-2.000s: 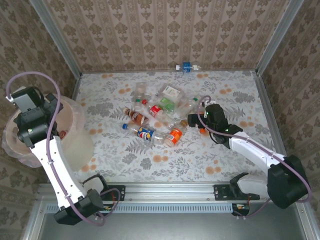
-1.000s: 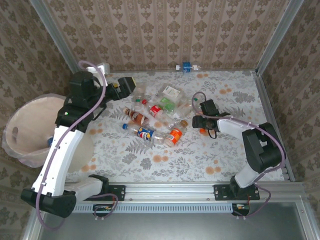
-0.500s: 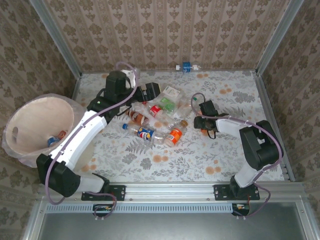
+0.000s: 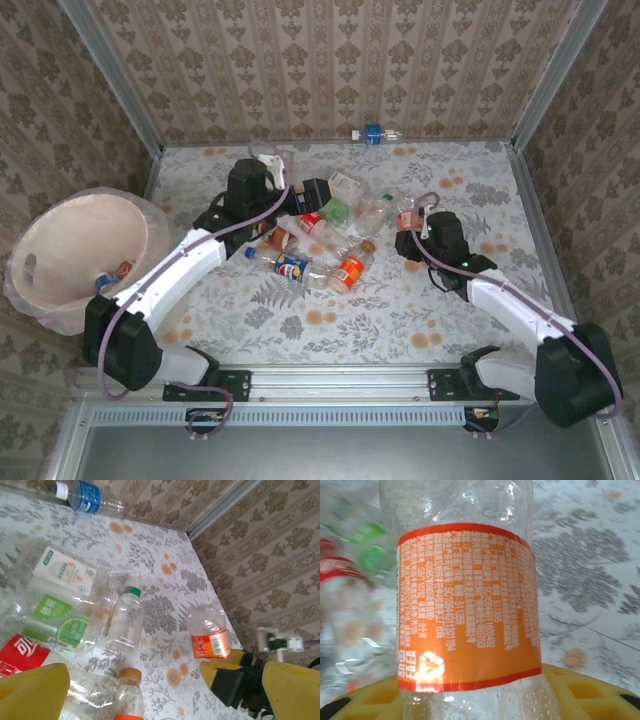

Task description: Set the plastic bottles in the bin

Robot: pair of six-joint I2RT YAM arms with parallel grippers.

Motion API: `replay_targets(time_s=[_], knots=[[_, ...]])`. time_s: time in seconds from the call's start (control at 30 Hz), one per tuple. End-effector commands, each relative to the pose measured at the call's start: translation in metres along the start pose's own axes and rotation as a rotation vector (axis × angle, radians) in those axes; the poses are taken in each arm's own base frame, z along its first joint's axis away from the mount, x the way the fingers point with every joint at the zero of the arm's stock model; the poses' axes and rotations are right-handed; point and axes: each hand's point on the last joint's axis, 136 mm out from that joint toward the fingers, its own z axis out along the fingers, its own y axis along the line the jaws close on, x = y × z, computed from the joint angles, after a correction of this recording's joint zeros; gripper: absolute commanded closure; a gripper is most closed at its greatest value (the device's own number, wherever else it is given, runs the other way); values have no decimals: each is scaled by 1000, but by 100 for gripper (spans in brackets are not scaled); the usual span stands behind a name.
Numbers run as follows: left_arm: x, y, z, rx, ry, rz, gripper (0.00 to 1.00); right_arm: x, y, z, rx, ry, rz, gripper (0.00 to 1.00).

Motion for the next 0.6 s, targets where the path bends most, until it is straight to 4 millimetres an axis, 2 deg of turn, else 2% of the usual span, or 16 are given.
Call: replay_targets(time_s=[0.0,0.07,0.27,0.4,0.57], knots=[[-1,-25,7,92,-26,33,0,-5,40,-16,-220,-42,25,60],[5,-38,16,134,-24,54,0,-11,57,-24,-300,-78,24,60],[18,-72,44,252,32,85,0,-20,86,-38,-428,-118,-3,60],[33,-75,63,221,99,94,0,-24,99,-45,-489,-141,-4,60],[41,-80,77,241,118,79,0,-25,111,-49,-538,-158,-9,60]])
